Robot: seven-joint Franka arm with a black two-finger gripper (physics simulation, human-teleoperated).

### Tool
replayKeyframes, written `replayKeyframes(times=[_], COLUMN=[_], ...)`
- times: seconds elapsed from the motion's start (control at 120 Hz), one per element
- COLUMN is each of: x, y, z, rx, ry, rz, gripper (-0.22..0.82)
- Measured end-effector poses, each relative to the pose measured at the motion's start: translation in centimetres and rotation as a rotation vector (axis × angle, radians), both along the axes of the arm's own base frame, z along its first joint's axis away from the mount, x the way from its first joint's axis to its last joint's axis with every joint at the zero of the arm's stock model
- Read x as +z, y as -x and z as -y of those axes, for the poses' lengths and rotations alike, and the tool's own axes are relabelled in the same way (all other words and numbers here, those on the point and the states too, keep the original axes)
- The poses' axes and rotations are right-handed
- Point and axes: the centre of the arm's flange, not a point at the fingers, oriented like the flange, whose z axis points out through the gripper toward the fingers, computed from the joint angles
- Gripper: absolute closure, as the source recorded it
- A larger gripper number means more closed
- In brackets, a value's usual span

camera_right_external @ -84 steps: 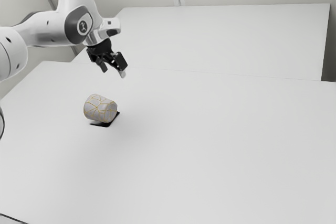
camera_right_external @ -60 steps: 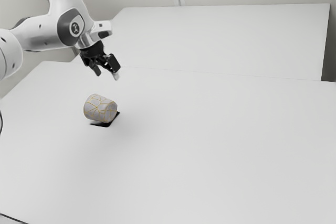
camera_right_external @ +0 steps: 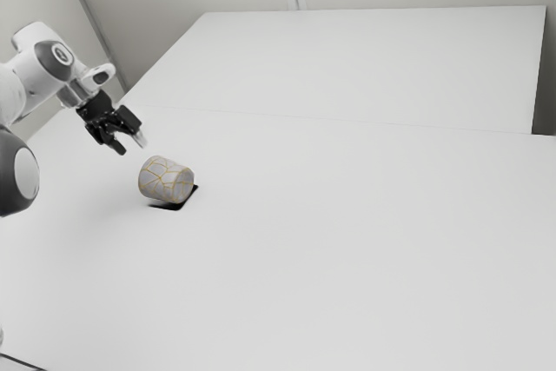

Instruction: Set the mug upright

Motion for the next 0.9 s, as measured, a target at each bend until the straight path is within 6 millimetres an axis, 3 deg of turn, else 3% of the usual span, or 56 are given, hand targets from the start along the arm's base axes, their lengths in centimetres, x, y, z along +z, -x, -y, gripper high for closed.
replayKeyframes(times=[0.15,0.417,0.642,0.9], x=[-3.3,-8.2,-10.3,-10.6], y=[-0.1,-0.7,-0.5,-0.7], z=[-2.1,-1.8,-1.3,-0.8], rx=[-0.026,-0.088,-0.111,-0.126], ry=[0.141,0.348,0.448,0.507], rz=[0.001,0.032,0.065,0.108], gripper=[0.0,0.0,0.01,0.24])
